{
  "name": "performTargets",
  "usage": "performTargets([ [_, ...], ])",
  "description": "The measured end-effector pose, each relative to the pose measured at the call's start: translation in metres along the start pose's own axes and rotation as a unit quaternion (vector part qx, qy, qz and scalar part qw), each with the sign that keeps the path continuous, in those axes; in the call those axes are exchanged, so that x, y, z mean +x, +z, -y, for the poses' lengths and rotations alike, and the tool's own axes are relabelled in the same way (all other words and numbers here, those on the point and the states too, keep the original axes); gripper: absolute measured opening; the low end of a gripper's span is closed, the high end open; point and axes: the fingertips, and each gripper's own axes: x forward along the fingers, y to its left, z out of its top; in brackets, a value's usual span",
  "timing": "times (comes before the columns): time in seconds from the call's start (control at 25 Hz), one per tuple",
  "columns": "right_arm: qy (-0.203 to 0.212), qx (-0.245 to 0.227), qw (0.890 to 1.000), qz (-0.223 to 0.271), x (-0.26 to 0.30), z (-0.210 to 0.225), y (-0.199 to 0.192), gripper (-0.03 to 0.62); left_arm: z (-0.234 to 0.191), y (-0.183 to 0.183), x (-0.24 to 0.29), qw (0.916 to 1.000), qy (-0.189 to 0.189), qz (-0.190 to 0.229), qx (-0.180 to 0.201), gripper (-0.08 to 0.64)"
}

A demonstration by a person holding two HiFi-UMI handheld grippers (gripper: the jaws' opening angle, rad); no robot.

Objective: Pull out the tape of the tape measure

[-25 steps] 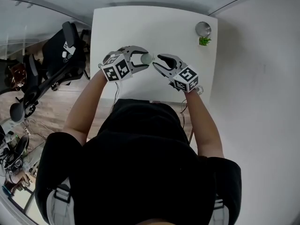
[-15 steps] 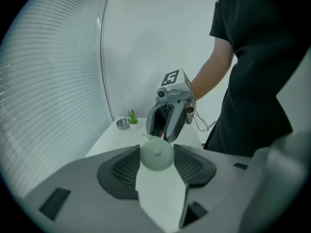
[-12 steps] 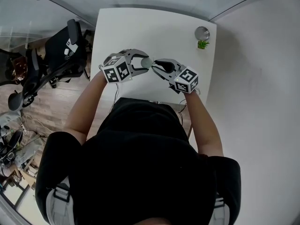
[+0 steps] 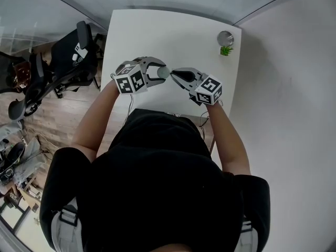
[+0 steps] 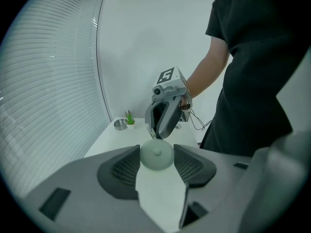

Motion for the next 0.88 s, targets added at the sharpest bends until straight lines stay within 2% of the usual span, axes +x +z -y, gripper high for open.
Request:
performTargets([
  [0.24, -0.016, -0.027, 0.999, -0.008, -0.002, 0.000, 0.004, 0.009, -0.003, 0.000, -0.002, 0.9997, 0.018, -0.002, -0.017, 0.227],
  [0.48, -0.029, -0.054, 0.998, -0.019, -0.005, 0.002, 0.003, 0.009, -0.006, -0.002, -0.002, 0.9994, 0.029, -0.010, -0.018, 0.227],
  [0.88, -0.043, -0.068, 0.996, -0.039, -0.016, 0.007, -0.001, 0.009, -0.008, -0.009, -0.002, 0.9990, 0.034, -0.020, -0.019, 0.227],
])
